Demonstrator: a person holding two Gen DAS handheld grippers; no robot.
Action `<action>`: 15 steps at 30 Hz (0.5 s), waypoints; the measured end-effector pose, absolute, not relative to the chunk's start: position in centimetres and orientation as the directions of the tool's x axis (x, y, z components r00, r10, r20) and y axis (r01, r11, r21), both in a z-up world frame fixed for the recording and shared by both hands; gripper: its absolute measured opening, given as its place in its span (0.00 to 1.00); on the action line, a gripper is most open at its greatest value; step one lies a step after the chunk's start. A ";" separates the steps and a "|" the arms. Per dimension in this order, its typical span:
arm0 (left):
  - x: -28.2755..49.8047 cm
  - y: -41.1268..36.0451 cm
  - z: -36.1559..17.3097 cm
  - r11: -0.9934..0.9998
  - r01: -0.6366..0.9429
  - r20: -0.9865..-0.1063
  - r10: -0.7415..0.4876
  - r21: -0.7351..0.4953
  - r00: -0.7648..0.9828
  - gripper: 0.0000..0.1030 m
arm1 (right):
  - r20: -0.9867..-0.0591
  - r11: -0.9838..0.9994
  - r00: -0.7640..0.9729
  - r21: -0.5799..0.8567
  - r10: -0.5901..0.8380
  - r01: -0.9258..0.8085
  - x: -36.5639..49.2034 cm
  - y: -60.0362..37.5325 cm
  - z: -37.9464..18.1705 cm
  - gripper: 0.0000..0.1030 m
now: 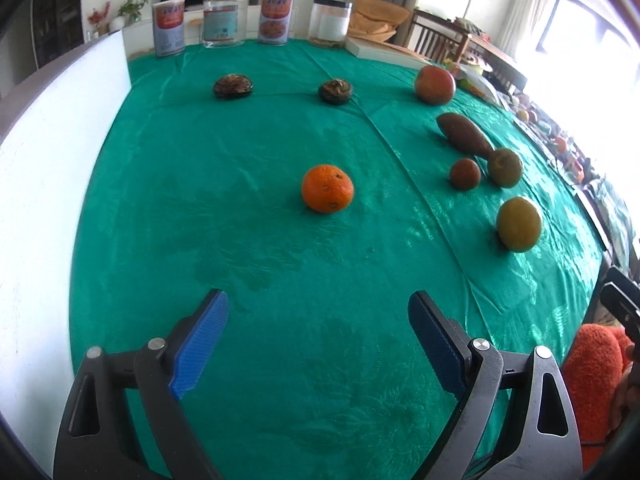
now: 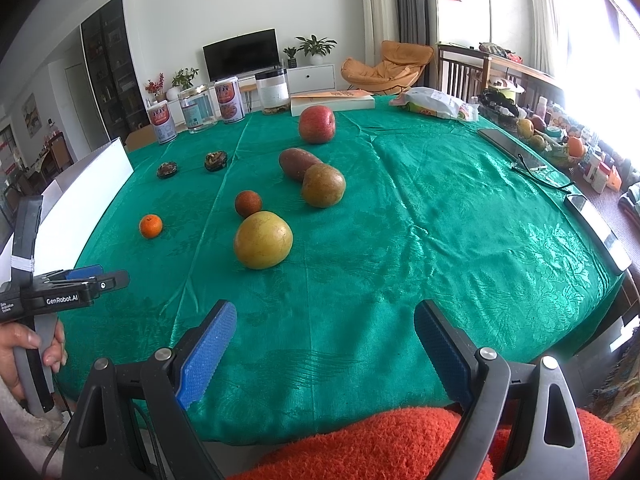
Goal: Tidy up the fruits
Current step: 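Grasp a tangerine with the left tool while the right tool grasps another sweet potato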
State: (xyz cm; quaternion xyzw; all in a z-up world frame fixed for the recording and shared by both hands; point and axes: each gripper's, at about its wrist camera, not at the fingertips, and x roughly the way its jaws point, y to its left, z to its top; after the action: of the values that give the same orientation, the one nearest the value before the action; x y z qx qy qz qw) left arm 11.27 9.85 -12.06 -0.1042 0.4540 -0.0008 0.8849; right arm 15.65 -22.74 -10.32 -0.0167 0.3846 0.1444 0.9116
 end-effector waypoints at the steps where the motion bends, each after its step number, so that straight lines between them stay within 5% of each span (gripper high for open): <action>1: 11.8 9.9 -11.9 0.975 -0.099 -0.801 -0.103 -0.199 0.590 0.90 | -0.705 0.958 0.663 0.080 0.250 -0.276 15.7 -22.7 -10.3 0.88; 8: 17.4 8.5 -12.3 0.987 -0.091 -0.815 -0.057 -0.134 0.576 0.87 | -0.704 0.959 0.664 0.092 0.253 -0.267 15.7 -23.0 -10.3 0.88; 12: 18.0 8.3 -12.7 0.990 -0.098 -0.819 -0.028 -0.102 0.573 0.52 | -0.706 0.959 0.658 0.115 0.261 -0.258 15.8 -23.4 -10.4 0.88; 13: 17.9 8.3 -12.7 0.991 -0.087 -0.820 -0.034 -0.101 0.571 0.36 | -0.708 0.959 0.654 0.124 0.266 -0.255 15.9 -23.6 -10.4 0.88; 15: 17.3 8.4 -12.5 0.991 -0.084 -0.817 -0.035 -0.102 0.576 0.31 | -0.717 0.957 0.638 0.155 0.281 -0.246 16.3 -23.9 -10.6 0.88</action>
State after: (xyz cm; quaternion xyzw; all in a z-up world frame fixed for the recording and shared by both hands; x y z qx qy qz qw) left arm 17.29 8.45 -12.54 -0.0645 0.4601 0.0137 0.8854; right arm 16.26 -23.95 -10.61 0.0214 0.3999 0.1456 0.9047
